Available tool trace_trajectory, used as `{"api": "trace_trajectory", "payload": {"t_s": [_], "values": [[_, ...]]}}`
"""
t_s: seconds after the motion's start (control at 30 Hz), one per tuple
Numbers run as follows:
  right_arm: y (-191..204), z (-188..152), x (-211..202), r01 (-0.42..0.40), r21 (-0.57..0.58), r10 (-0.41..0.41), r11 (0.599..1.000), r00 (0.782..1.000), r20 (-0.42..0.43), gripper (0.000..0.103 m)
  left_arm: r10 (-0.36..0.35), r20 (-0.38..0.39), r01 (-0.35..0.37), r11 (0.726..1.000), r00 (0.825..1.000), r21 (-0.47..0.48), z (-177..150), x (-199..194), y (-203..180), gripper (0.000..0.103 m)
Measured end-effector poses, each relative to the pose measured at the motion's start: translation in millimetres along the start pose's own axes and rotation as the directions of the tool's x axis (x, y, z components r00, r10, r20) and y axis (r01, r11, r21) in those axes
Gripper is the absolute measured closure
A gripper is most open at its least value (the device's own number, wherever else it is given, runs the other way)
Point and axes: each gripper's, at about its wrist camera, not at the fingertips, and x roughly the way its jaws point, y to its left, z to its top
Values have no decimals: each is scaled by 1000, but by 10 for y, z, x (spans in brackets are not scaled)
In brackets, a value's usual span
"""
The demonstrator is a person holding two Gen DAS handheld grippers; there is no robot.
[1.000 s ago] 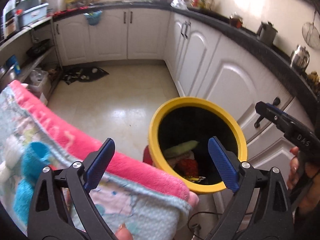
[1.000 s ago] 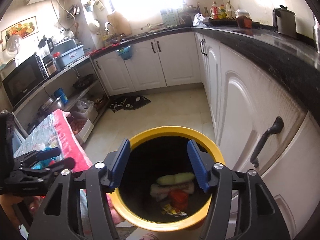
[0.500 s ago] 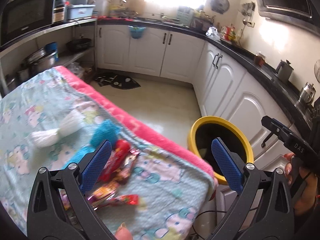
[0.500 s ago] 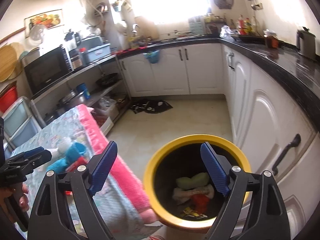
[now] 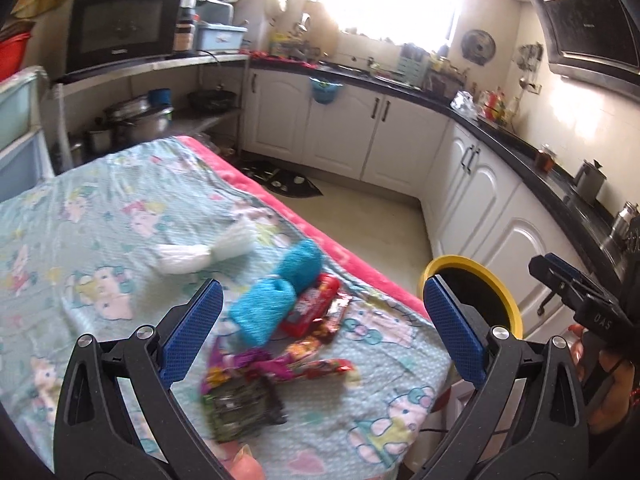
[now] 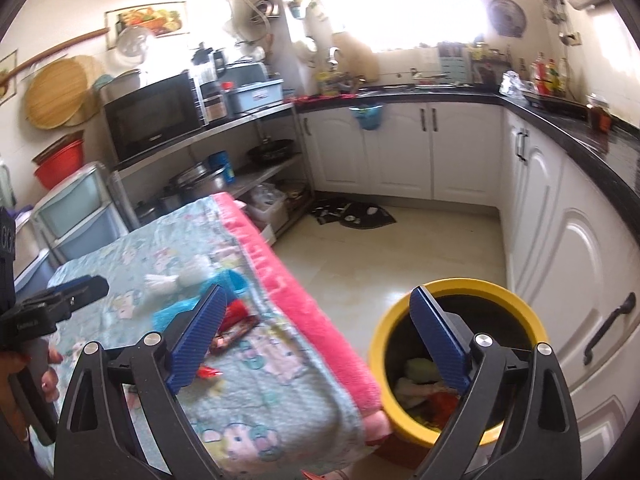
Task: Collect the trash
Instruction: 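Move both open tools back over the remaining snack wrappers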
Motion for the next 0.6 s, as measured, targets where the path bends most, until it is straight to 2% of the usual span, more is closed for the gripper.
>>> {"api": "trace_trajectory", "payload": {"t_s": [0.37,0.5,0.6], "values": [[489,-45,-4,-101,-77,98,992,995,-30,11,90,37,-88,995,995,-51,-73,-405,511,11],[662,-91,9,-131,-109,127,985,991,-50,10,135,16,-134,990,991,-50,-160,-442,671,11],[774,-155,40,-153,-128,145,980,987,-70,10,143,-2,-143,989,990,-46,-218,-438,762,11]]}}
